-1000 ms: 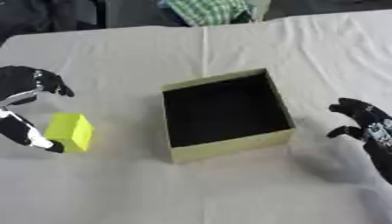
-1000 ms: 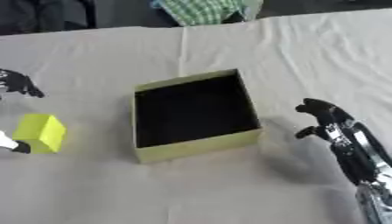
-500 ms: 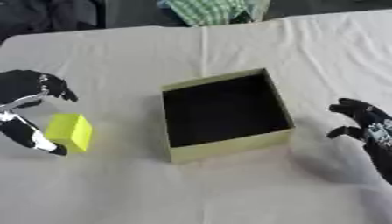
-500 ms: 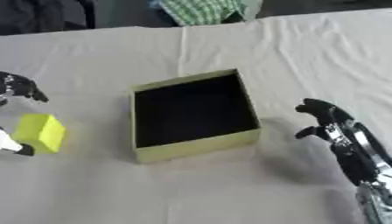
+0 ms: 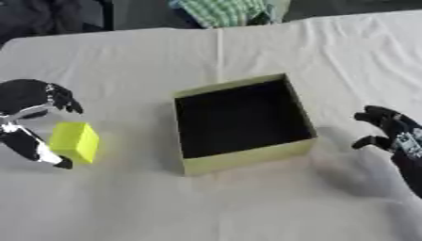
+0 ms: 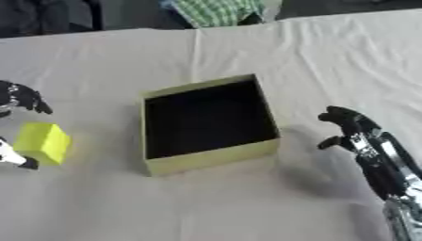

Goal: Pick up objects on the table and place them in the box.

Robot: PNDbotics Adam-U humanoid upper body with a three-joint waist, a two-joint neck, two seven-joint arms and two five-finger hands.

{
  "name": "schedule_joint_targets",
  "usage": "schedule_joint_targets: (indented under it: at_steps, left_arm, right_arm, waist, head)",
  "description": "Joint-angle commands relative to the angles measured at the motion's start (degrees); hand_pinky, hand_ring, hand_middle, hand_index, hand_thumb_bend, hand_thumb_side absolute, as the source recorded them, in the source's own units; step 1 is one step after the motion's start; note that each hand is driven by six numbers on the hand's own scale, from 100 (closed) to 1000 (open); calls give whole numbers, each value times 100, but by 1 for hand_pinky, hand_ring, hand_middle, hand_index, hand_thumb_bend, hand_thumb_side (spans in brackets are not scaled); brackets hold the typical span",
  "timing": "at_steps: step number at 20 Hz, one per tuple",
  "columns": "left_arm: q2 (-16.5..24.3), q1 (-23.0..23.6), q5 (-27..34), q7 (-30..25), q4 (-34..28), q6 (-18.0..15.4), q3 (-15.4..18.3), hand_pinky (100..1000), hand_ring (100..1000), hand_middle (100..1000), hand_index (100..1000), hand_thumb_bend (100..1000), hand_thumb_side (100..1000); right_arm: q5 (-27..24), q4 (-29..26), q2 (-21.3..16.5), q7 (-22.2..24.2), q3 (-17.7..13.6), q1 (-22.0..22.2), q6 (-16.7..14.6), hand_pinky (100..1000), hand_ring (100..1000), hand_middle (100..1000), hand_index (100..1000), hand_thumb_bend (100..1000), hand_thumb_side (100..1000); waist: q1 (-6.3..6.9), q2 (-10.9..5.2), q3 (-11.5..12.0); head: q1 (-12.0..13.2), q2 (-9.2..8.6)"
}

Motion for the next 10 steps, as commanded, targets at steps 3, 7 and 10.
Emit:
schedule_joint_targets:
  at_steps: [3,7,10]
  left_arm:
    - [77,-88,-73,70,92,-25,5,719,597,573,746,778,538]
    - [38,-90,-117,120,160,-33,-14,713,584,559,735,773,531]
    - [18,-94,-159,143,197,-43,-33,711,580,555,732,772,529]
  right_arm:
    - [1,-60,-61,13,7,-56,-12,574,925,757,873,100,775]
    - [1,-58,-61,15,8,-58,-13,574,925,757,873,100,775]
    - [1,-58,-61,20,11,-61,-14,574,925,757,873,100,775]
  waist:
    - [-14,-89,3]
    - [-13,-90,-1]
    - [-14,-89,-5]
  head:
    - [14,31]
    - [15,31]
    - [16,33]
